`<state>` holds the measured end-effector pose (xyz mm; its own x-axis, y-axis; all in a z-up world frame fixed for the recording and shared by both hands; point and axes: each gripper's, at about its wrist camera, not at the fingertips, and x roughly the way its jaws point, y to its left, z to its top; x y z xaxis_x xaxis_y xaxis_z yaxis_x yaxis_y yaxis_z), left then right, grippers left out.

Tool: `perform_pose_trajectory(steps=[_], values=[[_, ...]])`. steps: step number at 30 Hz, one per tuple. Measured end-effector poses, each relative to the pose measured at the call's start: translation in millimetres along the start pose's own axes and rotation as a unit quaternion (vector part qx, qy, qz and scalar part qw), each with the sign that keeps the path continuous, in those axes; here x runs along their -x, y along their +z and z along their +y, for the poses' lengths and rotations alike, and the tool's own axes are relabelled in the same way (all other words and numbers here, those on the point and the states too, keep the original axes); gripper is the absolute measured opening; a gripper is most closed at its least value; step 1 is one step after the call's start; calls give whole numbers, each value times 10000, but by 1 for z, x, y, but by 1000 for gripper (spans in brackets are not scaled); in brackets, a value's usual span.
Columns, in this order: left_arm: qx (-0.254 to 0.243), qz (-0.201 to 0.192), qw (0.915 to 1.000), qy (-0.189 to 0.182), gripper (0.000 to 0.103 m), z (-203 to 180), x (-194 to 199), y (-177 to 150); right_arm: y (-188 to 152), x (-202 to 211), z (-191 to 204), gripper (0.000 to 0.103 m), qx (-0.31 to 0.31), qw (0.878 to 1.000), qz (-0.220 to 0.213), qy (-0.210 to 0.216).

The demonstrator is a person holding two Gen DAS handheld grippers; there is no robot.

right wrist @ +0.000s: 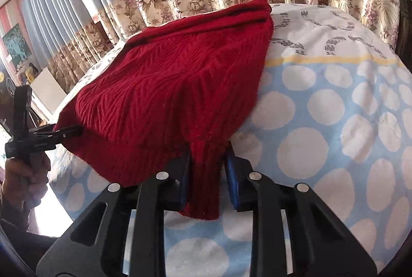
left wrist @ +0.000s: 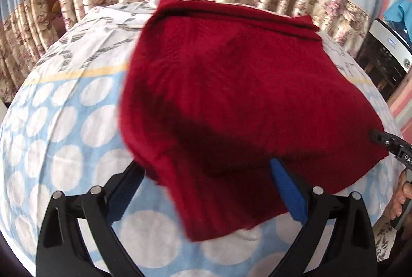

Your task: Fold small clothes

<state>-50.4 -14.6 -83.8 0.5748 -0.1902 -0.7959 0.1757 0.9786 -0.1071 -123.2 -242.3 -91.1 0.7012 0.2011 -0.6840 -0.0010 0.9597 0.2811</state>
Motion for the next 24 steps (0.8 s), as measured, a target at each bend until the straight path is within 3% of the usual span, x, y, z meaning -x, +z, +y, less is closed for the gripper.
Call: perform_pose_trajectory(steps=[4,5,6,7,8,9,10,24], values=[[106,-44,9999,-19,97,12,2,2,3,1,-2,25,17,10000,-30,42],[114,-75,9999,-88,91,12,2,3,3,0,-1,25,43,10000,-15,20],[51,-153,9999,15,64,9,2,2,4,-1,0,25,58,10000,-3,6],[-24,-178,9998,87,51,6,2,3,4,-1,1,25,63,10000,11,15],[-56,-170,9998,-24,31,4,3,5,4,-1,1,25,68,10000,11,13],[4,-170,9997,-166,19,4,5,5,4,1,2,25,72,10000,-27,-5],[49,-149,9994,-299,19,4,8,7,4,3,3,24,76,10000,-64,0],[-101,-753,9964,-373,17,7,82,43,44,61,15,20,230,9963,-813,149]])
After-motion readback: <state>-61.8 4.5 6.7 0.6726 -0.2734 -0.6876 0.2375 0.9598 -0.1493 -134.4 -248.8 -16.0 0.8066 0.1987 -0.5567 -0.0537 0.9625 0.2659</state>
